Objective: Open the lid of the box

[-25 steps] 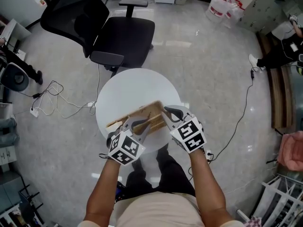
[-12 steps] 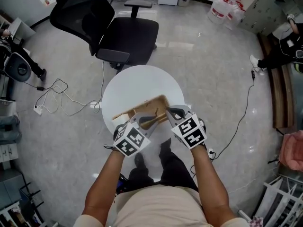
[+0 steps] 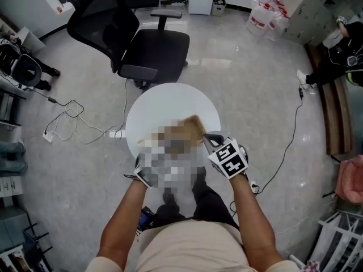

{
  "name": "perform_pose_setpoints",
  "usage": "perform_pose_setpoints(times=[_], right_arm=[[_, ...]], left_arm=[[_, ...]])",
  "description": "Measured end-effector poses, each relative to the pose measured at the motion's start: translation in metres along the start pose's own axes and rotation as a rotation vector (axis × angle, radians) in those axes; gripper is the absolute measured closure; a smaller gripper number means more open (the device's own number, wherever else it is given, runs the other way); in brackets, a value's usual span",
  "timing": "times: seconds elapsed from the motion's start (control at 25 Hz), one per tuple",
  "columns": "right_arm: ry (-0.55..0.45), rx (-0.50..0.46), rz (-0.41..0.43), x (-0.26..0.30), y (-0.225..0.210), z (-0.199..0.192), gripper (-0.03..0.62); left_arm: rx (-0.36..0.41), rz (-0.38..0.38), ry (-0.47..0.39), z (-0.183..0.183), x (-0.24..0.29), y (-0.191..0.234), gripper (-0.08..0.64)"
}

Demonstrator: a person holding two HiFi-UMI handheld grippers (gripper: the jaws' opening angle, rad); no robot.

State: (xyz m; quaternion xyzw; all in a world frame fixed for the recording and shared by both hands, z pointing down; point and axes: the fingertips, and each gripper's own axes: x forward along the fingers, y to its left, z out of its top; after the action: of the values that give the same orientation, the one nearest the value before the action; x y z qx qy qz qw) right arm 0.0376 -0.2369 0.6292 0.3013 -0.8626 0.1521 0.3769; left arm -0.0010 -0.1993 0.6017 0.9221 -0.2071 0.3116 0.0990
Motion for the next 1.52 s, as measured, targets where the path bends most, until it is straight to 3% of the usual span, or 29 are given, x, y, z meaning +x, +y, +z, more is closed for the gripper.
perform_pose_setpoints(times=[1.12,1.36,1.52], right_arm=[[0.136,0.145,-0.023,-0.034,0.03,-0.075,0.597],[0.076,0.261,0.016,-0.033,0.037,-0.088,0.598],[-0.015,0.314,0.041,-0.047,0.04,-0.067,0.598]], left_arm=[[0.055,0.158,-0.151,0.058,-0.096,-0.015,0.528],[0.051,0.185,-0.191,0.067,-0.119,-0.022,0.528],[-0.003,0.2,-0.262,0.081,-0.141,-0.023,0.528]])
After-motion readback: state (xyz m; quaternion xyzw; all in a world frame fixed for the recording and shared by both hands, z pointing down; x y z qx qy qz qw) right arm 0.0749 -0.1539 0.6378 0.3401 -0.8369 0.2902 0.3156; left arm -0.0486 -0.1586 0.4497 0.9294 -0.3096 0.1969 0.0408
